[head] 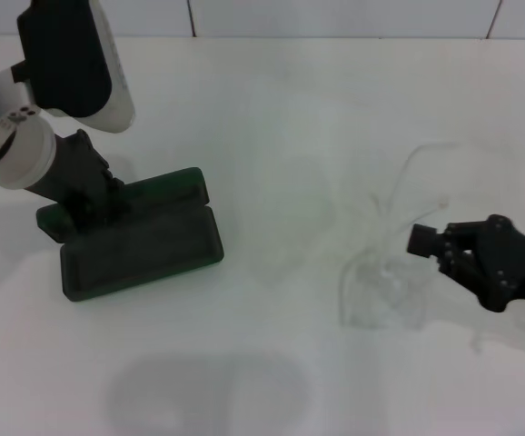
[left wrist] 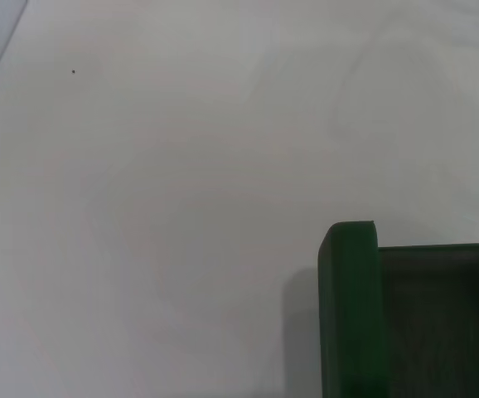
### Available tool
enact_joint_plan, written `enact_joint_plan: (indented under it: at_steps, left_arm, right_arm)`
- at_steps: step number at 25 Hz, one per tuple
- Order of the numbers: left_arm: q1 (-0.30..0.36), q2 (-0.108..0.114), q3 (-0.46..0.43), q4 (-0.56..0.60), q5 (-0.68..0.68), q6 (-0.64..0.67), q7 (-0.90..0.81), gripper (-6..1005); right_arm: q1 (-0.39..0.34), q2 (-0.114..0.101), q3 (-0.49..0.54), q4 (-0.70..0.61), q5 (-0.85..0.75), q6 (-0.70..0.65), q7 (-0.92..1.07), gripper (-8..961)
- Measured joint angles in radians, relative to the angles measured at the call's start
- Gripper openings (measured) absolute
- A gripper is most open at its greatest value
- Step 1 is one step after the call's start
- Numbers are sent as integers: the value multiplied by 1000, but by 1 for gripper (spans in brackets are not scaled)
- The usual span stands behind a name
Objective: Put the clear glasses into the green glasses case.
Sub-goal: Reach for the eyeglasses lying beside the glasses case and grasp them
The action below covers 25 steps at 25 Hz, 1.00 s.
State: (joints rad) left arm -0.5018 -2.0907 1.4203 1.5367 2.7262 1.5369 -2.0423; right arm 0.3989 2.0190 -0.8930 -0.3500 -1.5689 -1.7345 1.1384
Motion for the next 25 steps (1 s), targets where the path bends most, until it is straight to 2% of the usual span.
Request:
enact_joint_plan:
  at_steps: [4, 10, 14, 25]
  left_arm:
    - [3, 0, 0, 20, 0, 0, -2, 195]
    - [2, -1, 28, 45, -5, 4, -17, 195]
    - [-6, -1, 58, 50, 0, 5, -36, 195]
    - [-1, 0, 79, 61, 1, 8, -58, 194]
  right_arm:
    - [-46, -4, 4, -65, 43, -41, 12, 1]
    - [-146, -7, 46, -233, 77, -92, 65, -1]
    - [-160, -18, 45, -244, 60, -117, 81, 0]
    - [-220, -30, 46, -242, -73, -151, 94, 1]
